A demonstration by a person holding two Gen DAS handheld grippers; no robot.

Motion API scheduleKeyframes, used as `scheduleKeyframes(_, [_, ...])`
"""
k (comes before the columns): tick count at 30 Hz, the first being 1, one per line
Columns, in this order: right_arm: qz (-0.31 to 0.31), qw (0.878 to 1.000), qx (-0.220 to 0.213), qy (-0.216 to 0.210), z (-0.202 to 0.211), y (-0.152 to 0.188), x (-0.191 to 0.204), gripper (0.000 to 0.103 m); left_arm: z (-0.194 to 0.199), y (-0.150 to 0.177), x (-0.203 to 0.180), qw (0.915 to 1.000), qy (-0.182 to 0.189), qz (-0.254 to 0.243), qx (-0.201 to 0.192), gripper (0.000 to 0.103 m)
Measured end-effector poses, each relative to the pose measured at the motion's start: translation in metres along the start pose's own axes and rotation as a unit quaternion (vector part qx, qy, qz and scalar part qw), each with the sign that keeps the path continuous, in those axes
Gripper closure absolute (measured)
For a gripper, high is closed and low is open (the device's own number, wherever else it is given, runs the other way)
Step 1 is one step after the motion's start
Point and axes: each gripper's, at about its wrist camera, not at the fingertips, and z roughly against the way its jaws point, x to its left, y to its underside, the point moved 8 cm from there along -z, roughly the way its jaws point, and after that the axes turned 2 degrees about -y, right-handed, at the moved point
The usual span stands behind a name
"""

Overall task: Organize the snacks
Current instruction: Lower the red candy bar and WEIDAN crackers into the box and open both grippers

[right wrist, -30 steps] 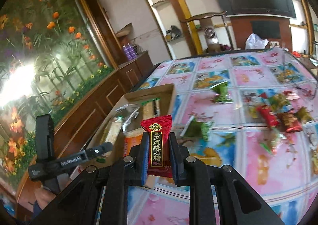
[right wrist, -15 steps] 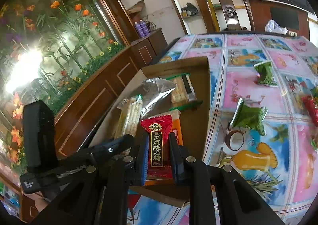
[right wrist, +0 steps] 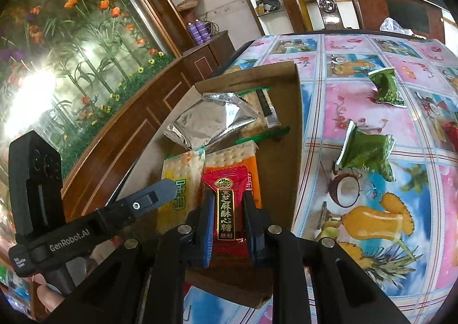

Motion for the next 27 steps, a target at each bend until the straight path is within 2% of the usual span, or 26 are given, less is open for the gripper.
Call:
scheduleKeyframes(13, [0.034, 0.999, 0.004, 0.023, 0.001, 0.006, 0.004, 0.08, 0.003, -0.006, -0.004, 0.9999, 0.0, -0.008, -0.014, 0.058])
scheduleKeyframes(15, [0.037, 0.999, 0.006, 0.021, 0.001, 0.007, 0.004, 0.078, 0.003, -0.006, -0.004, 0.9999, 0.002, -0.006, -0.015, 0.056])
scheduleKeyframes(19, [0.042, 0.999, 0.001, 0.02, 0.006, 0.008, 0.006, 0.067, 0.003, -0.006, -0.004, 0.9998, 0.003, -0.008, -0.017, 0.052])
scheduleKeyframes(22, [0.051, 0.999, -0.005, 0.019, 0.012, 0.007, 0.009, 0.061, 0.006, -0.009, -0.004, 0.9996, 0.005, -0.009, -0.025, 0.045])
scheduleKeyframes(27, [0.063, 0.998, -0.019, 0.02, 0.026, 0.005, 0.012, 0.059, 0.01, -0.011, -0.005, 0.9992, 0.008, -0.007, -0.037, 0.043])
